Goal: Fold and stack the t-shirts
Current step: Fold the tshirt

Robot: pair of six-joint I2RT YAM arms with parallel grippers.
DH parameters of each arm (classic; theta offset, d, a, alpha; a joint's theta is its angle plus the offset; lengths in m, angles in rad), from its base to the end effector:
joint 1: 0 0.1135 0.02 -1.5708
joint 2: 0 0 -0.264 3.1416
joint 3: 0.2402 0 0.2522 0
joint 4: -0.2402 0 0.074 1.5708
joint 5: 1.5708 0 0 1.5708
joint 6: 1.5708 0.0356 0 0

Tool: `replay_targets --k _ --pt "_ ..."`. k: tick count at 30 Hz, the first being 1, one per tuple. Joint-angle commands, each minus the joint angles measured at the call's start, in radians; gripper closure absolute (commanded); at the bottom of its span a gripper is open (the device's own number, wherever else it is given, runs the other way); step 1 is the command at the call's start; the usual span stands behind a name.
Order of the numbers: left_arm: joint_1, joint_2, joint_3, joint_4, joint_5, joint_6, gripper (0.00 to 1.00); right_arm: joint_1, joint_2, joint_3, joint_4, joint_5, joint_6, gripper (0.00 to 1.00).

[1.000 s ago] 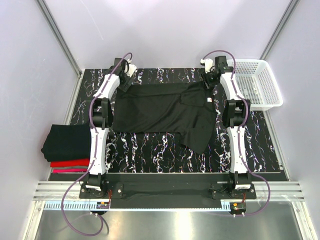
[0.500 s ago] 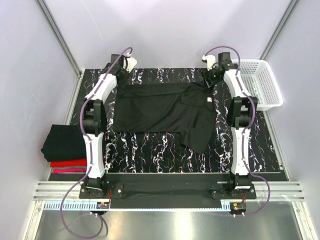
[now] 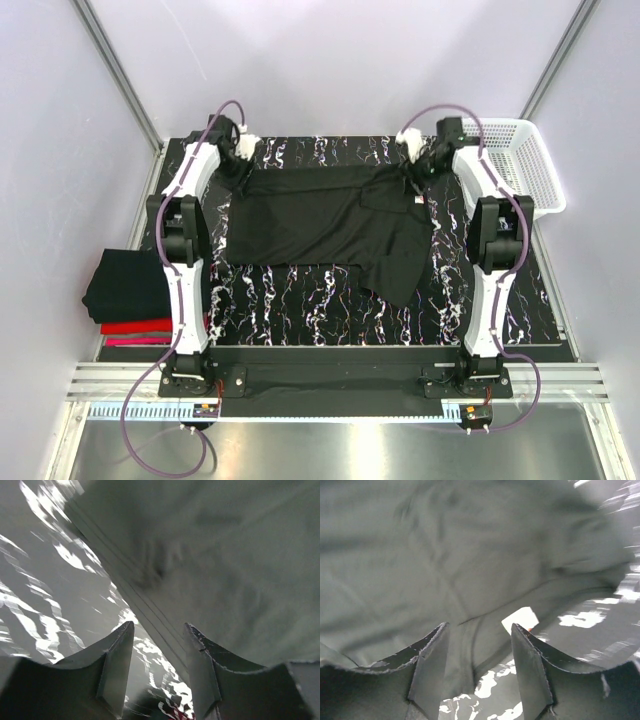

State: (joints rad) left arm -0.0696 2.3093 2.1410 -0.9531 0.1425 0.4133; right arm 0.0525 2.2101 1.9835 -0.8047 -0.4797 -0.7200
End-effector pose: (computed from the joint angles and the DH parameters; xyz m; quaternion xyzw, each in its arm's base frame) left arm 0.4952 -0.0396 0.2284 0.2479 0.9404 -0.0304 0.2308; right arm 0.4824 0.0418 0.2382 -0.4113 0.8434 0.1315 0.3196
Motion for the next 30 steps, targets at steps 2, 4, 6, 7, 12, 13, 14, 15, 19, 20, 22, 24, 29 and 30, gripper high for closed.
replay_targets --k 2,4,6,7,12,13,14,15,19,20,22,24,29,30 --pt "0.016 0.013 0.004 -0.084 0.082 -0.074 0.51 0.033 -0.067 -0.132 -0.03 -0.013 -0.26 0.42" --pt "0.014 0.01 -0.012 -0.078 0.075 -0.074 0.51 0.046 -0.069 -0.169 -0.03 -0.001 -0.3 0.43" --pt "0.014 0.006 -0.027 -0.075 0.08 -0.076 0.51 0.053 -0.066 -0.178 -0.03 0.0 -0.334 0.44" --pt "0.013 0.001 -0.032 -0.075 0.077 -0.074 0.51 0.061 -0.058 -0.18 -0.028 0.003 -0.341 0.44" --pt "0.011 -0.014 -0.061 -0.073 0.071 -0.064 0.51 0.081 -0.027 -0.157 -0.028 0.015 -0.354 0.45" --pt "0.011 -0.017 -0.066 -0.073 0.071 -0.062 0.51 0.086 -0.029 -0.153 -0.028 0.018 -0.355 0.45" --pt "0.011 -0.019 -0.069 -0.073 0.069 -0.061 0.51 0.087 -0.029 -0.156 -0.028 0.019 -0.363 0.45" --pt "0.011 -0.022 -0.075 -0.073 0.069 -0.061 0.51 0.089 -0.03 -0.158 -0.025 0.023 -0.364 0.46" --pt "0.007 -0.024 -0.081 -0.073 0.063 -0.057 0.51 0.092 -0.026 -0.169 -0.007 0.062 -0.372 0.46" --pt "0.005 -0.024 -0.081 -0.073 0.063 -0.056 0.52 0.092 -0.024 -0.172 0.001 0.072 -0.372 0.46" --pt "0.001 -0.022 -0.079 -0.072 0.06 -0.054 0.51 0.092 -0.021 -0.178 0.03 0.096 -0.374 0.47" --pt "-0.002 -0.022 -0.081 -0.073 0.058 -0.054 0.52 0.092 -0.012 -0.178 0.056 0.11 -0.366 0.47" --pt "-0.012 -0.021 -0.081 -0.075 0.051 -0.053 0.51 0.092 0.014 -0.157 0.07 0.13 -0.355 0.48" --pt "-0.013 -0.021 -0.081 -0.073 0.051 -0.051 0.51 0.09 0.017 -0.155 0.071 0.13 -0.355 0.48"
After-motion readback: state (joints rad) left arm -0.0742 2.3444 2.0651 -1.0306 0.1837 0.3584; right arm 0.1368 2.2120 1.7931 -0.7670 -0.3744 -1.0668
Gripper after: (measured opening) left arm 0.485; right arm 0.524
